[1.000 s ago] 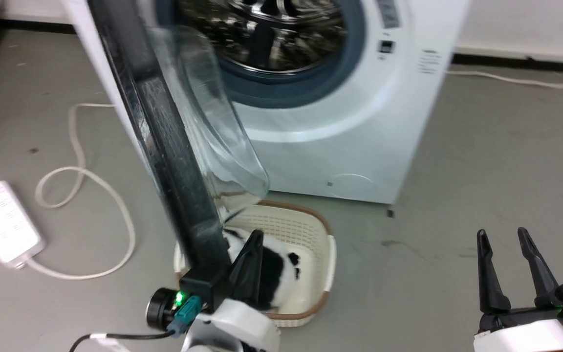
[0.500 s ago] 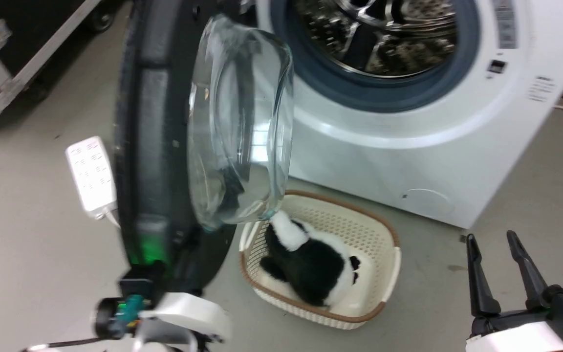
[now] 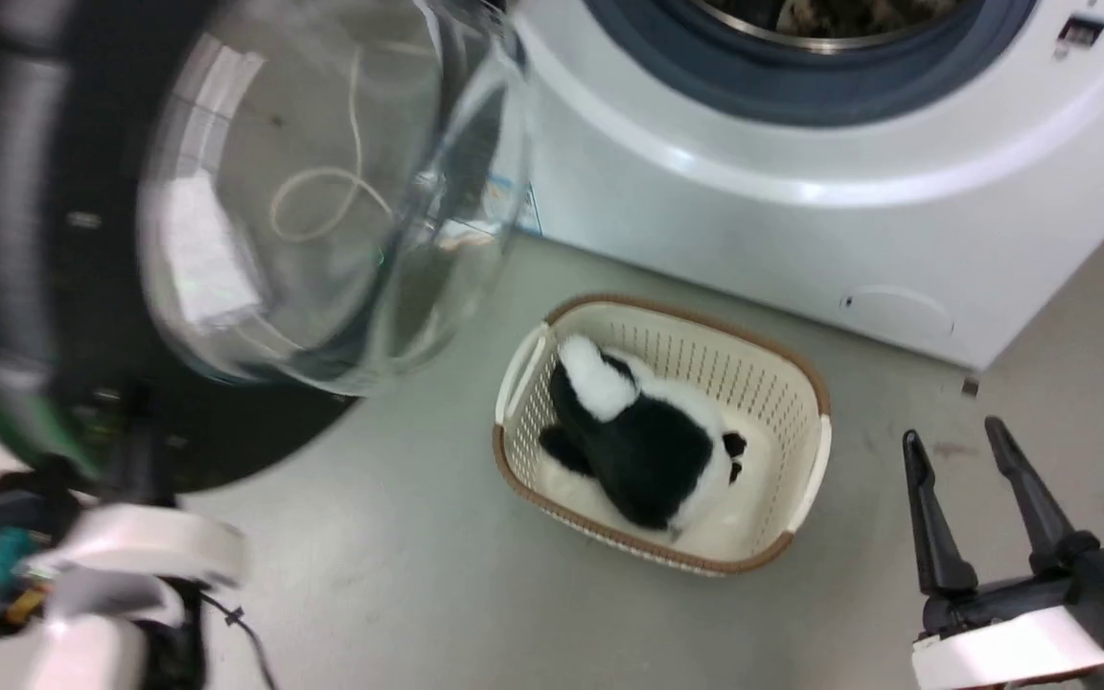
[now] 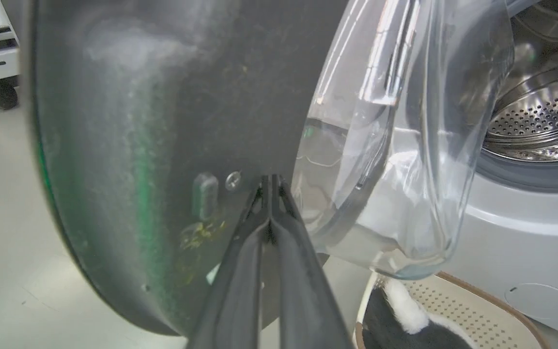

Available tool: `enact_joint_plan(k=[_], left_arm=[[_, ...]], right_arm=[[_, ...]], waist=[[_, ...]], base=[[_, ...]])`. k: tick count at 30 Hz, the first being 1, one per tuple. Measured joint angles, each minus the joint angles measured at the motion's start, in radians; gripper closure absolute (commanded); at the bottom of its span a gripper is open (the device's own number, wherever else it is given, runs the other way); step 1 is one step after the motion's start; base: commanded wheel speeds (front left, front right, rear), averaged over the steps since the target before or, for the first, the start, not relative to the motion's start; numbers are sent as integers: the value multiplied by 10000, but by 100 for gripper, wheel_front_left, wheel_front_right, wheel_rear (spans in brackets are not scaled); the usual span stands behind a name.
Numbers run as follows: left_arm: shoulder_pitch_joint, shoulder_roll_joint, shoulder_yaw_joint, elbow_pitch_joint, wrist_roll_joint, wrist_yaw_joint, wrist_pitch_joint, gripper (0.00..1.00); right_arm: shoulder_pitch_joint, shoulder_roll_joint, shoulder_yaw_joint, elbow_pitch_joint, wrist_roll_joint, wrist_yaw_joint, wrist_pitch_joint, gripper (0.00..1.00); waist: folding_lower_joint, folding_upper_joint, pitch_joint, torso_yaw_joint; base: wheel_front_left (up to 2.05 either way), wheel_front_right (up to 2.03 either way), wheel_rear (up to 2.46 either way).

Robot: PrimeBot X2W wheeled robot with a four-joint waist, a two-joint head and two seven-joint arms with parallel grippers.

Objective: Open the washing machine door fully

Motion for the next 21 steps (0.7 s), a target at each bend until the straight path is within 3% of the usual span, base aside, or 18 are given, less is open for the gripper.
enact_joint_plan(k=[8, 14, 21], left_arm=[[-1108, 951, 1269, 1062, -711, -86, 84, 100], [-2056, 1597, 1804, 2416, -1043, -443, -58, 100], [-2441, 1728, 1879, 3277, -1022, -660, -476, 100]], right_arm=[[-154, -341, -217, -395, -6, 0, 224, 0], [-300, -470, -230, -556, -4, 0, 360, 0], [-366, -481, -295, -545, 0, 0, 366, 0]], waist=[[0, 0, 971, -202], [1, 0, 1461, -385], [0, 0, 1380, -587]], base=[[0, 0, 0], [0, 0, 0], [0, 0, 0]])
